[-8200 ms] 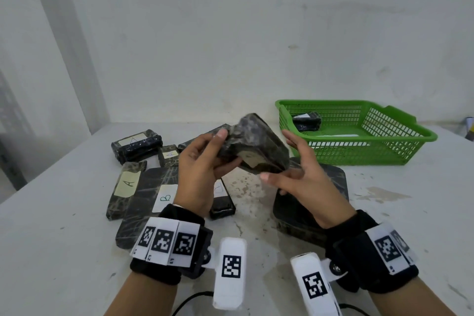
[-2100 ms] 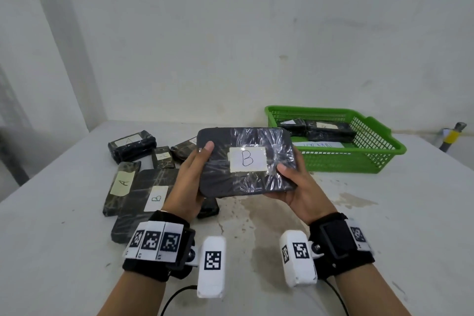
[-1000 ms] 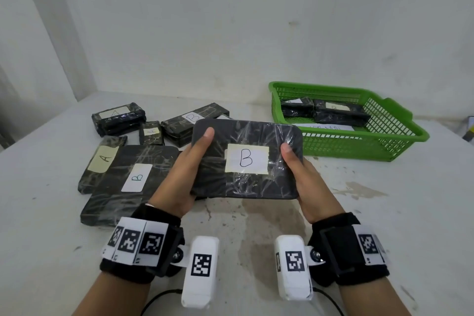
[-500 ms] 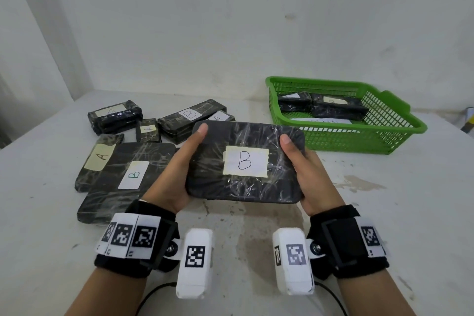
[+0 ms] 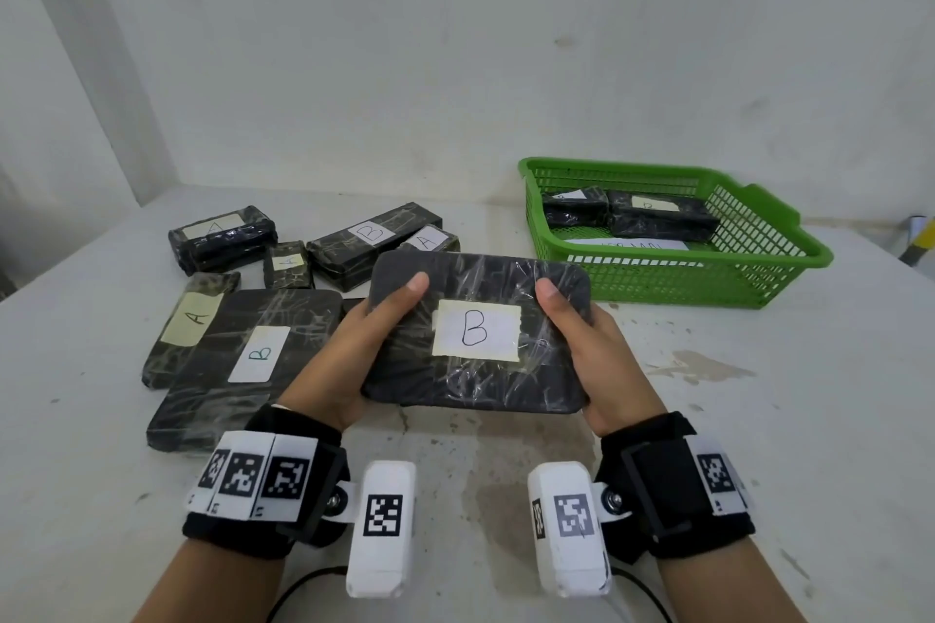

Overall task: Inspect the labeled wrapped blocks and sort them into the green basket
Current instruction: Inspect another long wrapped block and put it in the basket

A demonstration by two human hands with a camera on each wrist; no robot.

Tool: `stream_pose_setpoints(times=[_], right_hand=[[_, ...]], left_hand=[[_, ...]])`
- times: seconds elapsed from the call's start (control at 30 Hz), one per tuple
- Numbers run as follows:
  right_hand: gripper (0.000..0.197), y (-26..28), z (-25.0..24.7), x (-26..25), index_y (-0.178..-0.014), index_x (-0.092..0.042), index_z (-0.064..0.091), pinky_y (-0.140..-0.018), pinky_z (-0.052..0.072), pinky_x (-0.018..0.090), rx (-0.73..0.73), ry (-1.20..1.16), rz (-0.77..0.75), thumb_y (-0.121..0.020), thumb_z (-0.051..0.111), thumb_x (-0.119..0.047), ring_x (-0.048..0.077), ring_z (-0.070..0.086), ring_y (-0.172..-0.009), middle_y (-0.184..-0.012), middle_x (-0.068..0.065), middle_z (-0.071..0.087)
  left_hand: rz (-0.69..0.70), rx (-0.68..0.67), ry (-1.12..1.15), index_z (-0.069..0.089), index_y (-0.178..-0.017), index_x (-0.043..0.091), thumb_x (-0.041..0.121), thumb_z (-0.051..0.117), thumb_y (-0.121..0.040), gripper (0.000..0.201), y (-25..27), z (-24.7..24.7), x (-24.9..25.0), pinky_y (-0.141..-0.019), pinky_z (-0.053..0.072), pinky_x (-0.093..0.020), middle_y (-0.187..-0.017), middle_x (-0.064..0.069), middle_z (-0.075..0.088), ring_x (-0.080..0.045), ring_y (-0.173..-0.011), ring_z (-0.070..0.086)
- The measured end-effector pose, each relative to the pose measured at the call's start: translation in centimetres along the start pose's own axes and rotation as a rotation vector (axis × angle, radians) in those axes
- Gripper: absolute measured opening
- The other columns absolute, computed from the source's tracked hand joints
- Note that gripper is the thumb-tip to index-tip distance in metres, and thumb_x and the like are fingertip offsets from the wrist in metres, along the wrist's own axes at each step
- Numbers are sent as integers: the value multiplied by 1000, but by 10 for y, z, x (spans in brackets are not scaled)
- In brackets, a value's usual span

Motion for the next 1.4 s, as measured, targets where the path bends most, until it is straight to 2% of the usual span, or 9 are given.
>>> stream_pose_setpoints(times=[0.1, 0.2, 0.37, 0.63, 0.83, 0.97, 1.1, 1.27, 1.4], right_hand=[[73, -1, 0, 3, -126, -22, 64, -102, 50, 46, -4, -19, 15, -65, 77, -61, 20, 67, -112, -119, 0, 72], [87, -2, 4, 6, -133, -28, 59, -112, 39, 47, -45, -8, 9, -59, 80, -69, 19, 59, -124, -130, -5, 66], [55, 1, 6, 3, -121, -13, 64, -105, 47, 50, -48, -15, -31, -72, 75, -35, 23, 68, -109, -115, 6, 73], [58, 0, 6, 4, -128, -15, 59, -101, 50, 43, -104, -54, -20, -76, 80, -31, 24, 66, -114, -119, 5, 71], [53, 1, 7, 2, -121, -13, 57, -80, 57, 25, -202, -54, -58, -72, 75, -8, 18, 70, -96, -107, 5, 73], [57, 1, 7, 1, -127, -13, 56, -95, 54, 37, -194, -48, -75, -74, 77, -11, 27, 66, -110, -117, 8, 71], [93, 0, 8, 3, -134, -11, 52, -102, 49, 39, -262, -90, -25, -54, 94, -31, 28, 62, -118, -127, 12, 66], [66, 4, 11, 2, -132, -10, 50, -100, 52, 38, -295, -90, -26, -70, 70, 0, 26, 65, -112, -120, 11, 69], [66, 4, 10, 0, -129, -10, 54, -99, 52, 38, -281, -122, -37, -68, 79, -5, 25, 66, -110, -118, 10, 70]], left_hand=[[79, 34, -57, 67, -109, 6, 21, 84, -67, 47, -1, -4, 1, -77, 58, -33, -104, -15, 75, -25, -89, 72], [117, 50, -32, 67, -108, 2, 22, 75, -66, 48, -2, -8, 3, -68, 58, -28, -97, -13, 76, -23, -84, 72], [84, 26, 7, 67, -106, 6, 21, 84, -66, 46, -3, -10, 0, -67, 59, -29, -93, -11, 76, -21, -79, 73], [83, 63, 37, 68, -103, 5, 18, 71, -77, 28, -1, -9, 0, -64, 60, -29, -90, -10, 76, -22, -78, 73], [45, 36, 110, 71, -106, 6, 37, 81, -71, 48, 1, -12, 6, -64, 61, -32, -95, -14, 76, -26, -83, 74], [24, 104, 100, 68, -113, 9, 44, 64, -84, 46, 1, -13, 6, -66, 60, -34, -96, -11, 77, -23, -83, 75], [22, 141, 69, 67, -119, 8, 49, 69, -75, 60, 3, -12, 5, -90, 56, -45, -105, -11, 75, -26, -98, 72], [14, 107, 128, 73, -103, 18, 56, 59, -82, 45, 7, -11, 10, -78, 57, -37, -94, -5, 77, -19, -84, 75], [18, 174, 58, 62, -125, 14, 67, 66, -63, 82, 5, -15, 7, -89, 56, -46, -112, -8, 73, -25, -100, 71]])
Point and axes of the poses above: each hand's wrist, its own y-axis away from the middle knuckle, its own z-axis out of the palm, x = y × z, the point moved 5 cm from there along -y, towards the middle knuckle
